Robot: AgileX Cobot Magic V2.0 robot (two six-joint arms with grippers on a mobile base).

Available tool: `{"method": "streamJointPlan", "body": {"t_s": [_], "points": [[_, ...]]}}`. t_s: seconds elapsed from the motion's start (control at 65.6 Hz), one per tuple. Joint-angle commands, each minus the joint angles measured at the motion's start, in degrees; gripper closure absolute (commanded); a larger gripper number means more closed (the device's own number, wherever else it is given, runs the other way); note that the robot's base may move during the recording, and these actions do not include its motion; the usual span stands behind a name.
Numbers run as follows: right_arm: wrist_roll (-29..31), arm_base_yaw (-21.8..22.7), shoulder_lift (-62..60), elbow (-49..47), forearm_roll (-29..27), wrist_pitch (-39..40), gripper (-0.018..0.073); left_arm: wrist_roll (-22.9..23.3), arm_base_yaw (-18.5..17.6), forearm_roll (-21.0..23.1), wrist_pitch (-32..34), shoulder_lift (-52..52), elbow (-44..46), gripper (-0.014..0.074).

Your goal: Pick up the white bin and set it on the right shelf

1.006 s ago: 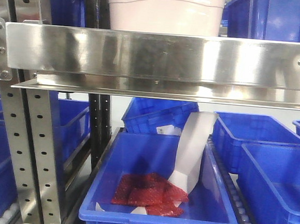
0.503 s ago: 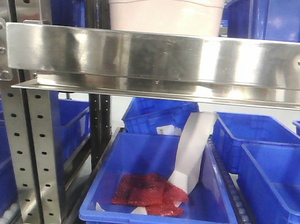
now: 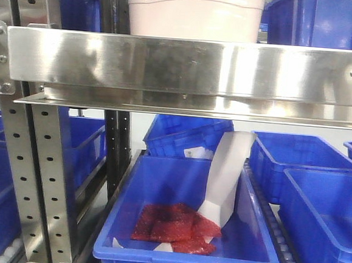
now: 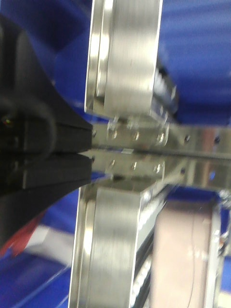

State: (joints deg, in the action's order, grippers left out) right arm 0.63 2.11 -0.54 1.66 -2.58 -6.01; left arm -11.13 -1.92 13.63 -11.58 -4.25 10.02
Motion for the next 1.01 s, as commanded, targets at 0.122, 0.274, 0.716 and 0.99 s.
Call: {"method": "streamJointPlan", "body": {"t_s": [0.122,0.274,0.716,0.99], "points": [[0.46,-0.08,-0.85,-0.05,-0.11,4.99,0.0492,5.11,-0.08,-3.83,5.18,4.29,-3.86,0.0713],[0.46,-0.08,-0.85,-0.05,-0.11,4.99,0.0492,5.0,-0.08,-3.78,11.11,5.57,-8.48,0.0713],[0.46,-0.08,-0.85,-0.05,-0.11,4.99,0.0492,4.99,-1.31,-4.64,11.23,5.57,-11.63,0.0713],[0.46,-0.08,-0.85,-0.05,-0.11,4.99,0.0492,4.99,-1.55,-5.05,10.28,5.57,-11.63,0.0713]]}}
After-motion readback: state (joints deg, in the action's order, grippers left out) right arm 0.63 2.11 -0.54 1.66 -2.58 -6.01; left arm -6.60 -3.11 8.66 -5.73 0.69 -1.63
